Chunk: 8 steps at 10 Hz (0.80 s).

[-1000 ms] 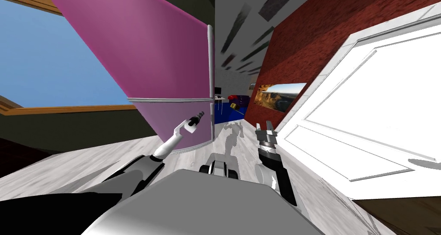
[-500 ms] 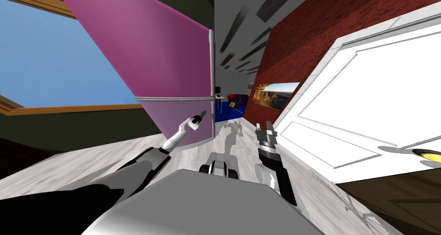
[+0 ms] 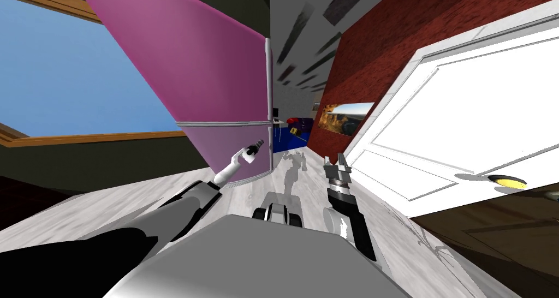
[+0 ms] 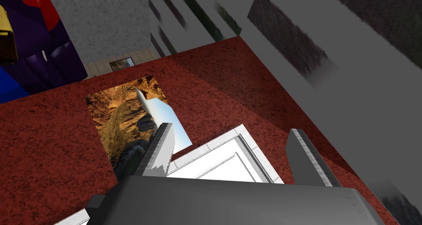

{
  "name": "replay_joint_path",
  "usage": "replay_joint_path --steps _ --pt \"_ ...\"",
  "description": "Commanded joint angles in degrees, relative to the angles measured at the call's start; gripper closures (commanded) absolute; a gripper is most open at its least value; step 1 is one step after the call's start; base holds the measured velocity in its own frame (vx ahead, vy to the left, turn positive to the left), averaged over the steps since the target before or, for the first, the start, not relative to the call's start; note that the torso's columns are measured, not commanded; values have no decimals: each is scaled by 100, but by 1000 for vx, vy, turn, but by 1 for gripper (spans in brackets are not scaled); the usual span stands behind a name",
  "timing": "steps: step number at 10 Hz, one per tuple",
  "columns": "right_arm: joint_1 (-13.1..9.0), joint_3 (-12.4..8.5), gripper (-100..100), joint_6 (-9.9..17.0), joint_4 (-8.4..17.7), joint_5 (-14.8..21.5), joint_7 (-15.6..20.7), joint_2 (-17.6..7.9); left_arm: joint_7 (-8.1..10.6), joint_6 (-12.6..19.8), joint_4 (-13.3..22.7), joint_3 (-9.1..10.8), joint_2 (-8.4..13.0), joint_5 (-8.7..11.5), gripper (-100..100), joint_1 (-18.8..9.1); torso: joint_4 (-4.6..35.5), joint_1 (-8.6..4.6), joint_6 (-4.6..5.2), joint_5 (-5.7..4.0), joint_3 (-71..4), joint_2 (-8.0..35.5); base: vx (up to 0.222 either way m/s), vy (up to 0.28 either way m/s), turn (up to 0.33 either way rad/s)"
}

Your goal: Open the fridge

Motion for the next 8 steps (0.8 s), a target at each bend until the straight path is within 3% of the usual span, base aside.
replay_joint_path --steps 1,3,4,6,8 --pt "2 0 0 0 -1 0 0 0 0 -30 456 -11 -2 8 100 -440 -23 -21 4 -6 -44 -67 -5 -12 3" --pt "4 0 0 -1 -2 0 0 1 0 -30 790 -11 -2 8 100 -440 -34 -13 4 -3 -60 -87 26 -18 -2" --pt "4 0 0 -1 -2 0 0 0 26 -339 1006 -257 -116 49 100 -730 -25 -2 4 0 -43 -61 -217 80 -126" --pt "-1 0 0 0 0 0 0 0 26 -386 1214 -257 -116 49 100 -1007 13 3 3 2 30 50 -254 34 -47" --pt "2 0 0 0 -1 0 0 0 26 -386 1574 -257 -116 49 100 -1253 -24 -9 3 -3 -47 -72 -46 20 6"
